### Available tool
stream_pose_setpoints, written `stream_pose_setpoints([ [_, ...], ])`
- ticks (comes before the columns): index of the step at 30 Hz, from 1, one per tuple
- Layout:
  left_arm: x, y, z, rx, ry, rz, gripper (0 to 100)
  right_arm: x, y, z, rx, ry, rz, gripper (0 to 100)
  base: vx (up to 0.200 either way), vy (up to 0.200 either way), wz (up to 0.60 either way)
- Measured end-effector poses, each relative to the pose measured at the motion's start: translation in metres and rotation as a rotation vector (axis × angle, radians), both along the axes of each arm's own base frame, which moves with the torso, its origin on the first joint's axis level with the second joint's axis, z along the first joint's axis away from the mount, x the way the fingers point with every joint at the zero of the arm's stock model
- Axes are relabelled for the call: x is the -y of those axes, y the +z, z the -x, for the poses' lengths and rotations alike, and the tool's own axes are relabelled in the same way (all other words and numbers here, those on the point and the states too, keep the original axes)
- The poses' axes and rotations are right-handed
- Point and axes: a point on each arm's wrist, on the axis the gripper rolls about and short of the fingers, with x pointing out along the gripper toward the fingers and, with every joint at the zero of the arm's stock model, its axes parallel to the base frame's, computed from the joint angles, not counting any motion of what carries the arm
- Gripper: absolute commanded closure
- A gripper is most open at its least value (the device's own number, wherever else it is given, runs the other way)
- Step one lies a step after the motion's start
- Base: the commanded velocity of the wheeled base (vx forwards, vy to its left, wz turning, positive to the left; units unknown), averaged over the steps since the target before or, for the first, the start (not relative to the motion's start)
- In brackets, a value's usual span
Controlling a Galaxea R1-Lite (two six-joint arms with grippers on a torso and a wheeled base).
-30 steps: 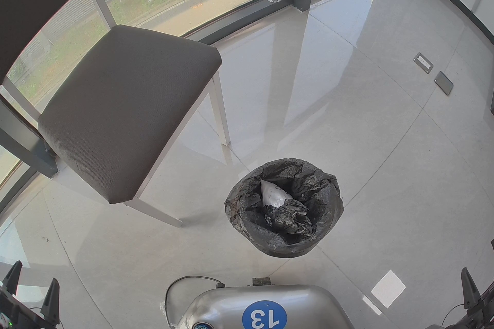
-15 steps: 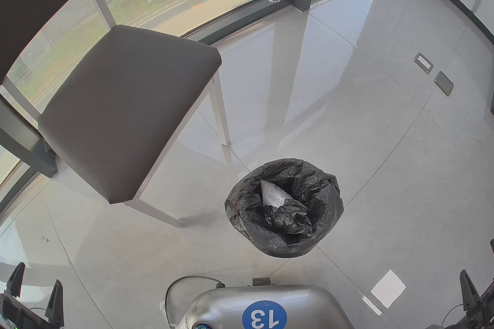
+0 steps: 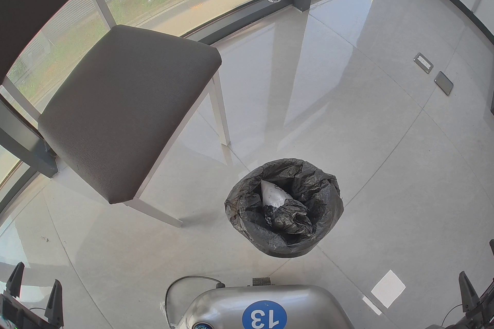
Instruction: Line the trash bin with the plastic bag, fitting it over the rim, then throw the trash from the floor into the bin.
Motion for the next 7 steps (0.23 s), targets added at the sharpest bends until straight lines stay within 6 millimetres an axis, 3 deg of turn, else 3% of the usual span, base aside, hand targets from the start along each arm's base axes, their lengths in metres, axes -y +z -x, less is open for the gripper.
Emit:
stream_pose_setpoints([
  [7, 0.0000, 0.0000, 0.0000, 0.000, 0.000, 0.000, 0, -0.0006, 0.0000, 0.0000, 0.000, 0.028, 0.008, 0, 0.000, 0.000, 0.00],
])
